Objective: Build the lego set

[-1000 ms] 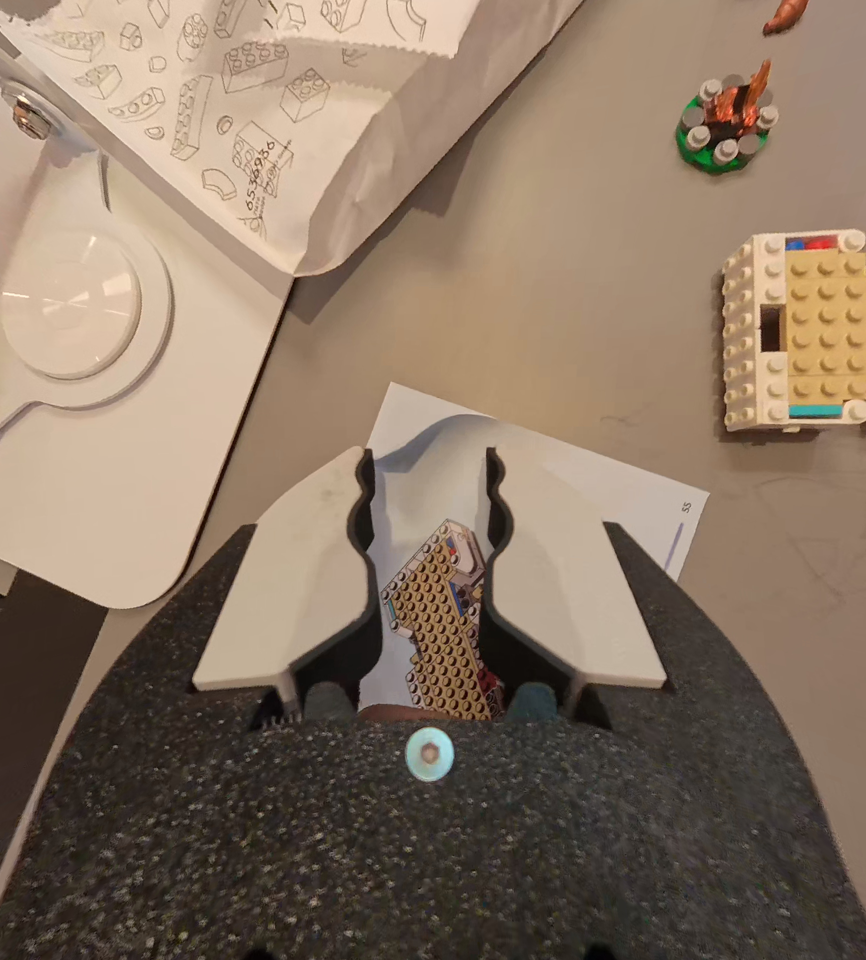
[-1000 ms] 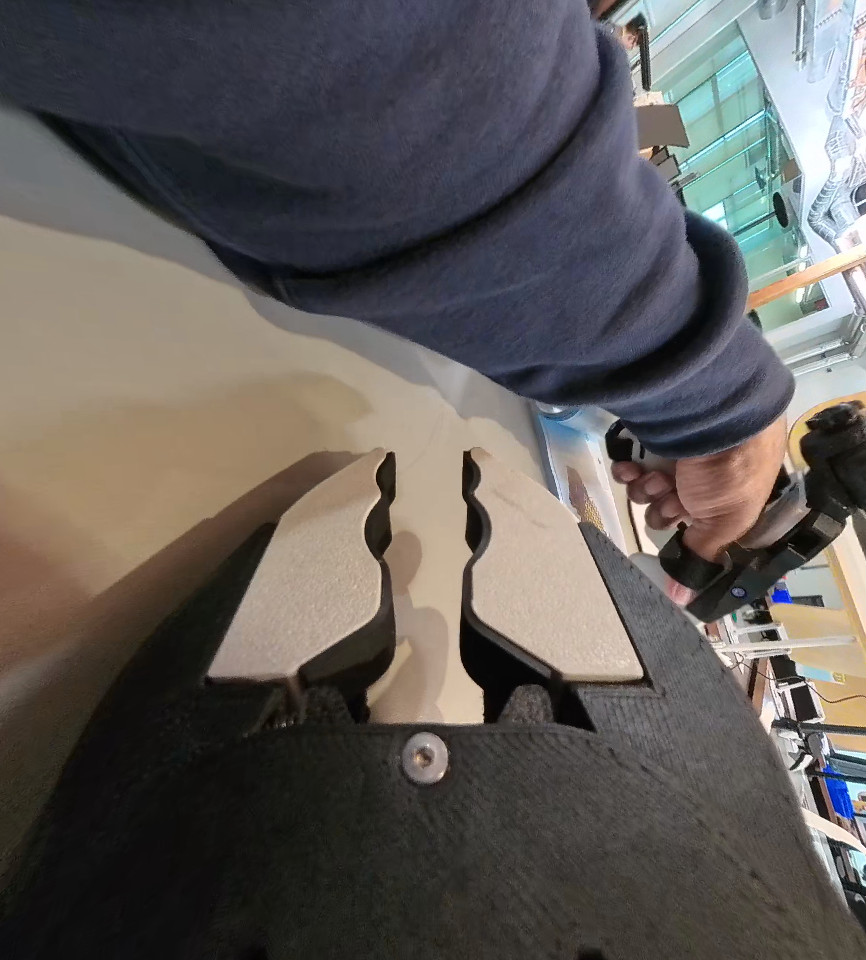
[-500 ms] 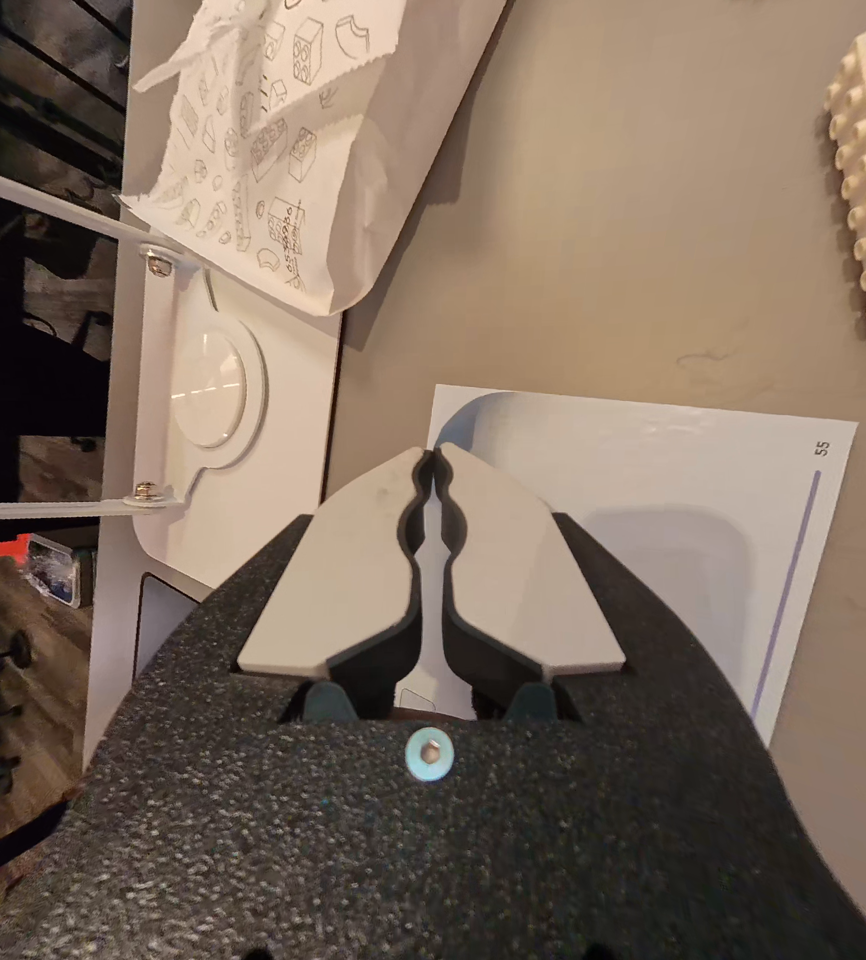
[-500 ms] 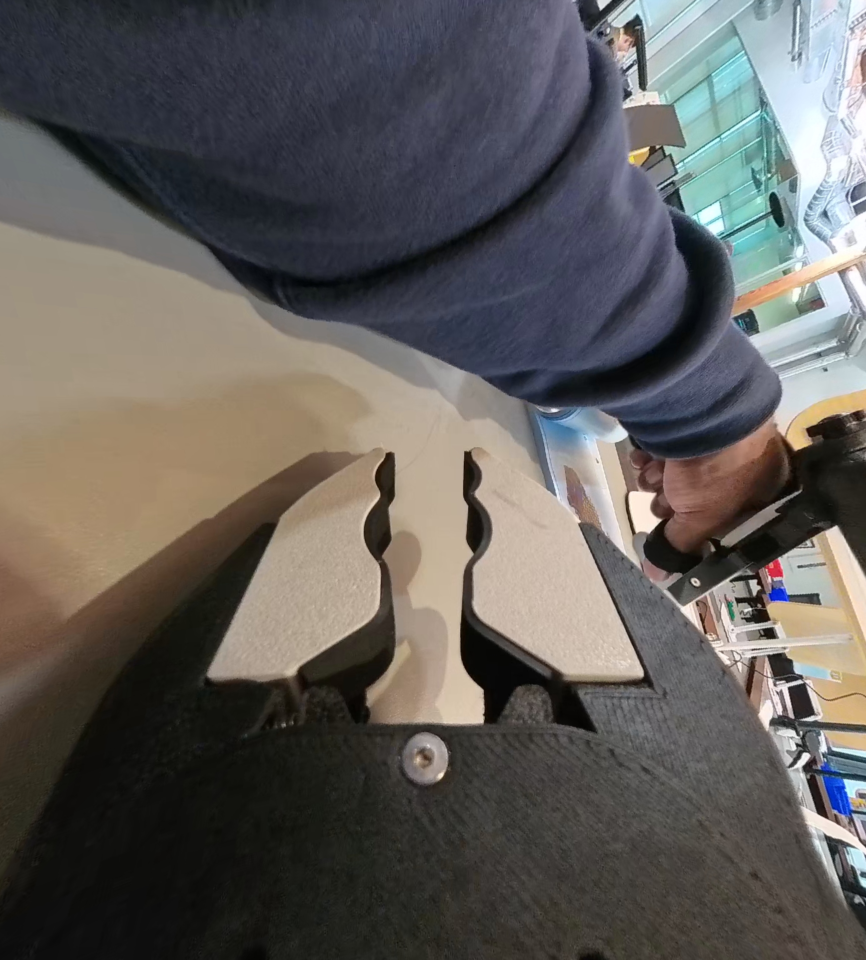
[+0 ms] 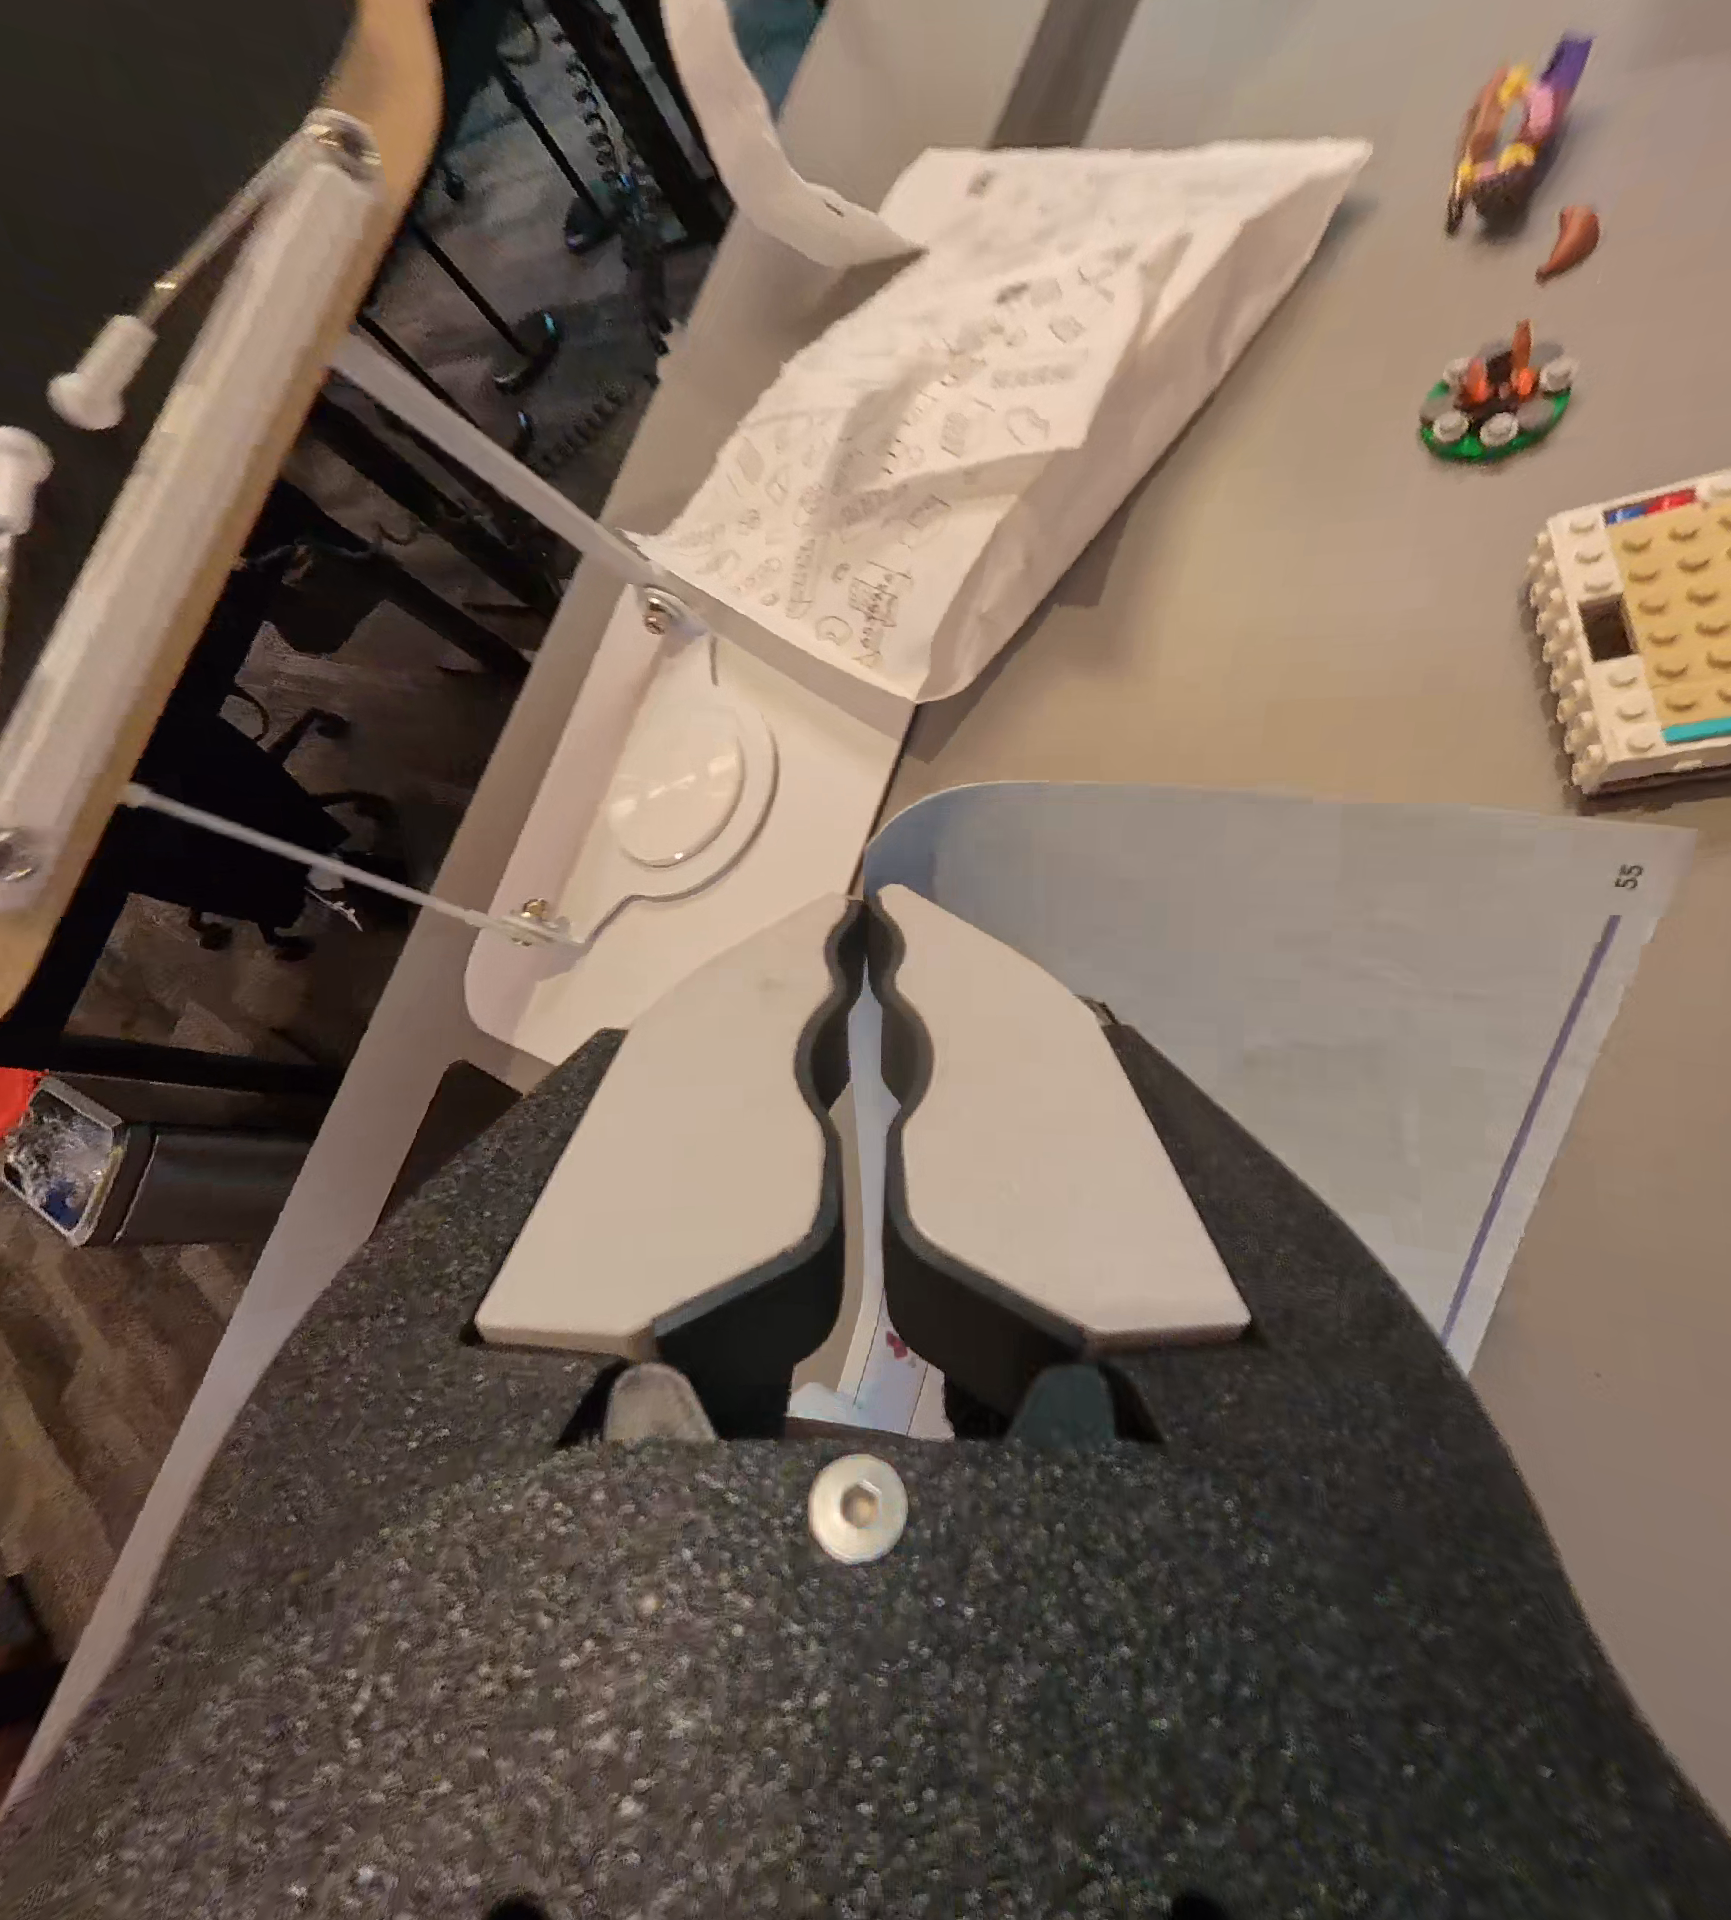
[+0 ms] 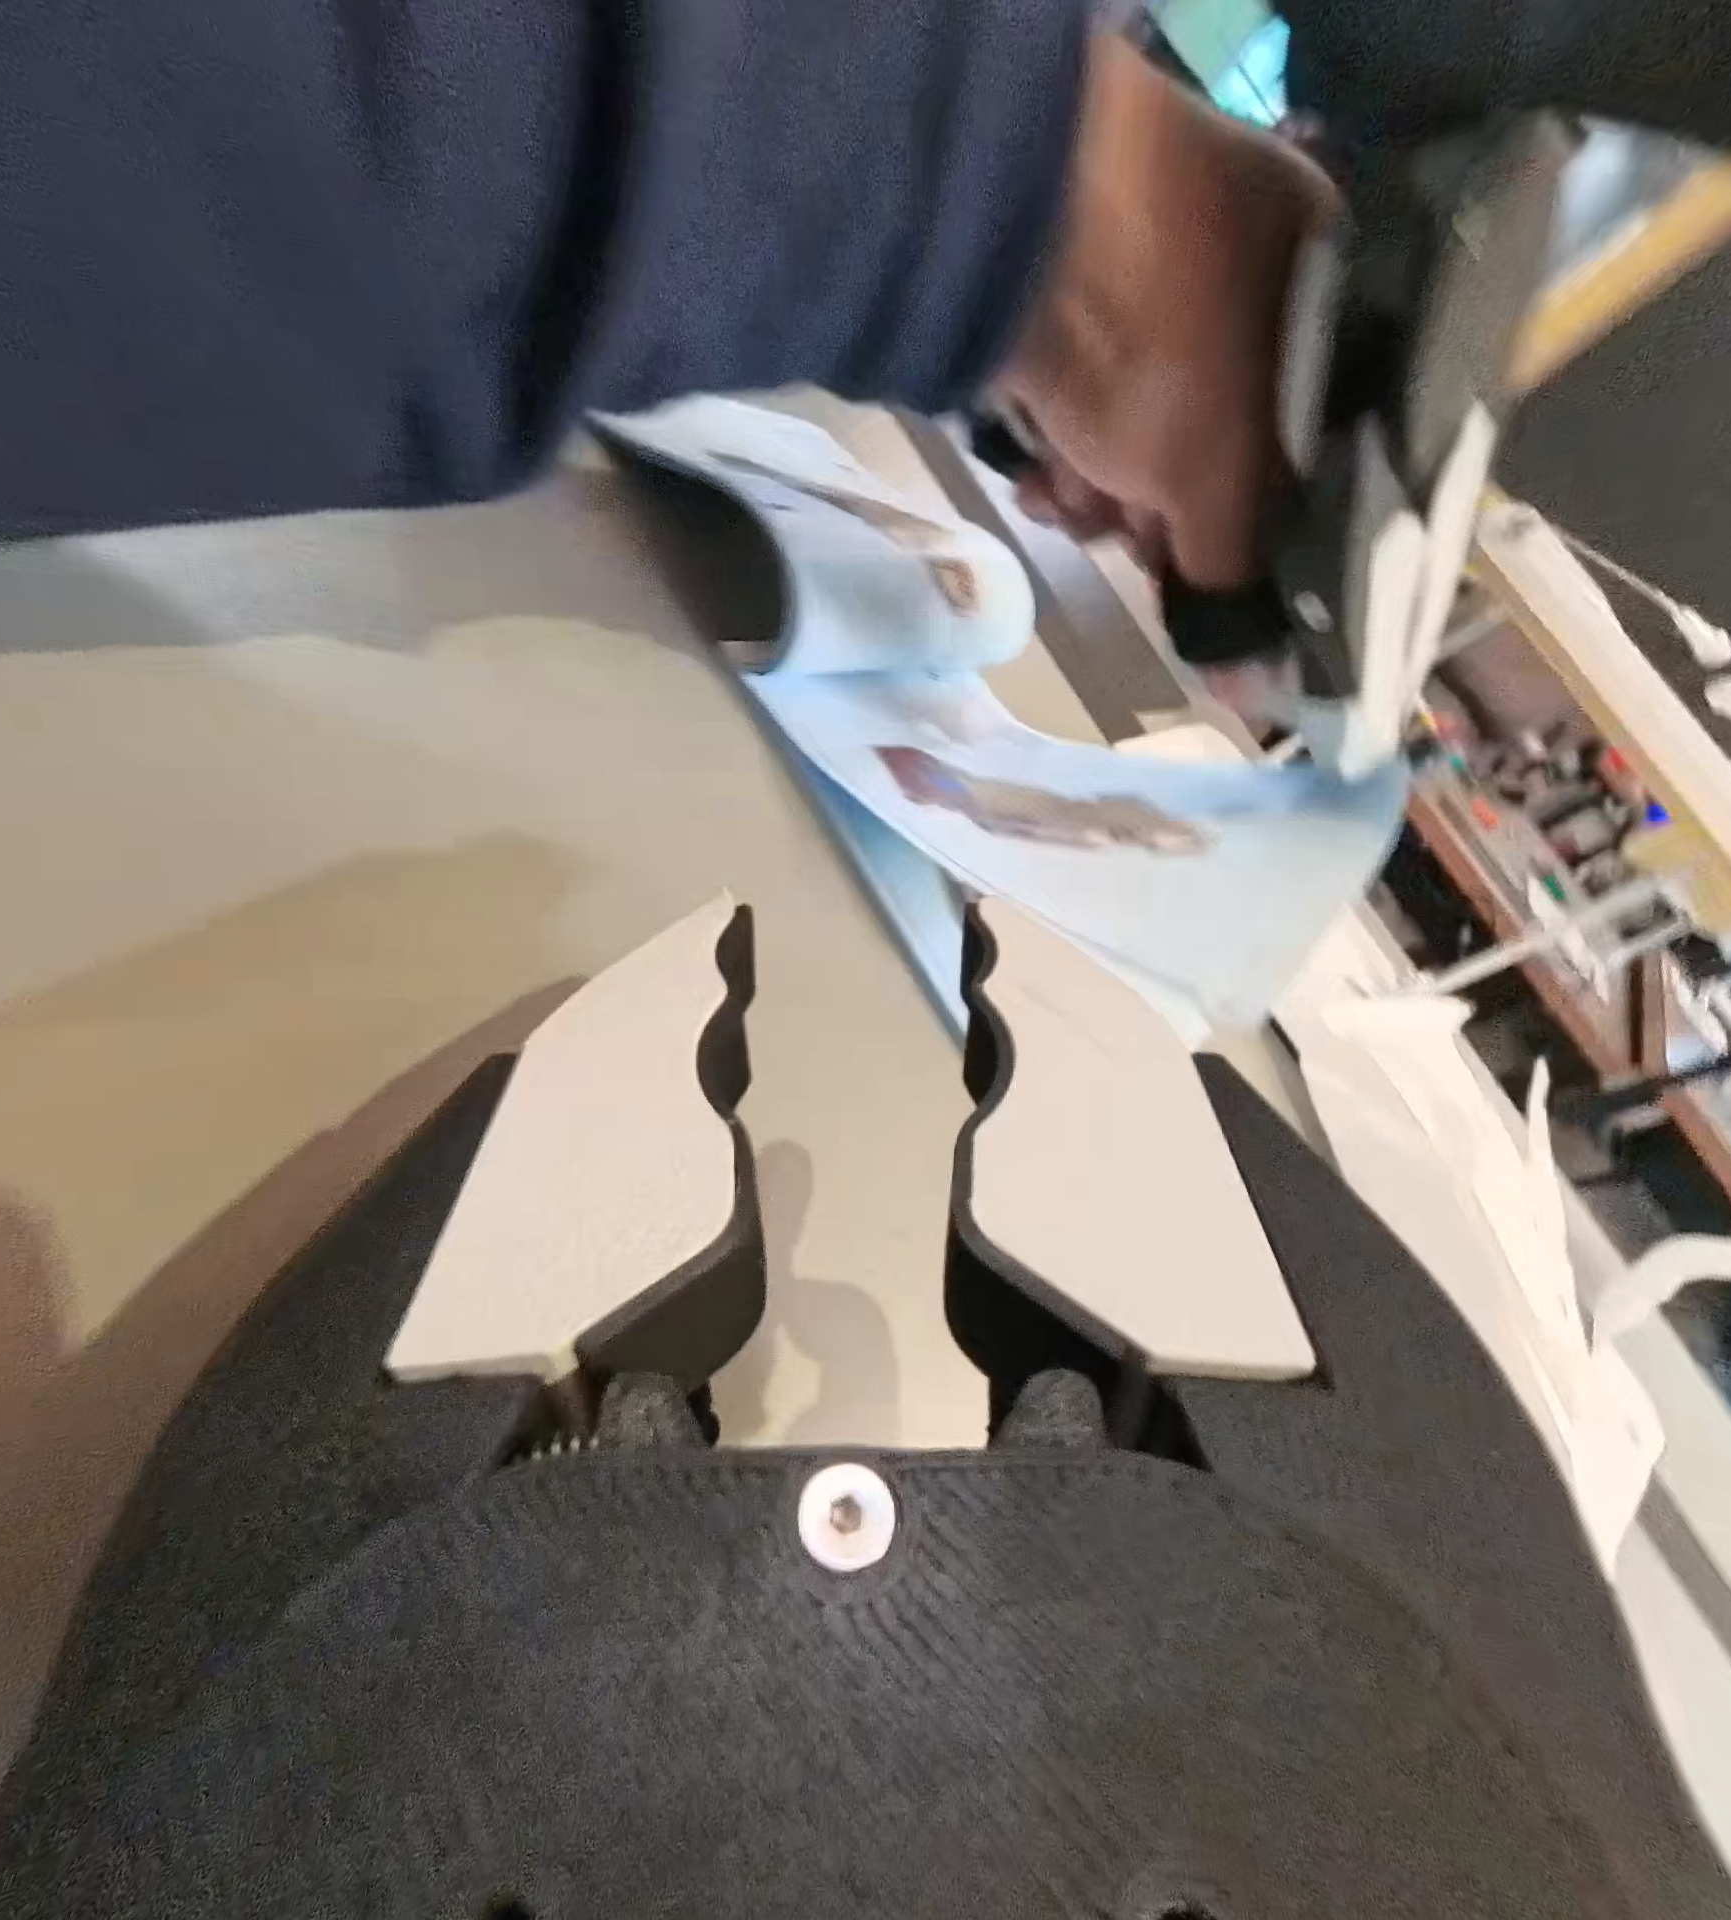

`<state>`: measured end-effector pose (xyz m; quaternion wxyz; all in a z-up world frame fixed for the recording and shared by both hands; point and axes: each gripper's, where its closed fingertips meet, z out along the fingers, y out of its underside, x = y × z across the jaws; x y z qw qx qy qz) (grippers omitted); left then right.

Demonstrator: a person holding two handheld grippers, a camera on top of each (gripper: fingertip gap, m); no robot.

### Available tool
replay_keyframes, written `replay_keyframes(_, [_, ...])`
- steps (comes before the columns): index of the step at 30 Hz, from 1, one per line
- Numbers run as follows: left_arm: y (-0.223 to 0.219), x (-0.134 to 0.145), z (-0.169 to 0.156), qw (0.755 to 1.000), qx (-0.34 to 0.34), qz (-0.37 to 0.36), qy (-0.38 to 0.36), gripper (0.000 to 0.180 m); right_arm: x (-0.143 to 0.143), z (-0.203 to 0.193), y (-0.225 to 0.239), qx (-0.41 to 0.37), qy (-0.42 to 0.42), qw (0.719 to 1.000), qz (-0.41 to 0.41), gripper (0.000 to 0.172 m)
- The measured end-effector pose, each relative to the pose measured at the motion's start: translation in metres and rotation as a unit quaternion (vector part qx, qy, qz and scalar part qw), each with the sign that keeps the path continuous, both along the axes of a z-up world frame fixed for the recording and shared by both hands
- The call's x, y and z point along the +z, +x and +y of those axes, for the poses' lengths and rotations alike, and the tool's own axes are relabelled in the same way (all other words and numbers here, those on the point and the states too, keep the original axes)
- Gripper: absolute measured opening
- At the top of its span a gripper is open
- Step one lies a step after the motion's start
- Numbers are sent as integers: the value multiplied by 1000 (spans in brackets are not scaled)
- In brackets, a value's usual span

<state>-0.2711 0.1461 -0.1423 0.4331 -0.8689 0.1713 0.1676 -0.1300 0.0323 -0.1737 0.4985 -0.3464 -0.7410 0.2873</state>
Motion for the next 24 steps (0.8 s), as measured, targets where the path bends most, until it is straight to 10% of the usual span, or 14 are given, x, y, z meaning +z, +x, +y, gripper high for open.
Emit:
replay_keyframes(1, [-4, 8, -5, 1000, 6, -12, 15, 0, 4, 10, -4, -19, -23, 1000, -4, 38])
replay_keyframes(11, [-24, 36, -50, 992, 45, -67, 95, 0, 19, 44, -59, -118, -139, 983, 0, 42])
replay_keyframes(24, [-47, 48, -74, 976, 68, -123, 164, 0, 28, 32, -86, -54, -210, 975, 51, 47])
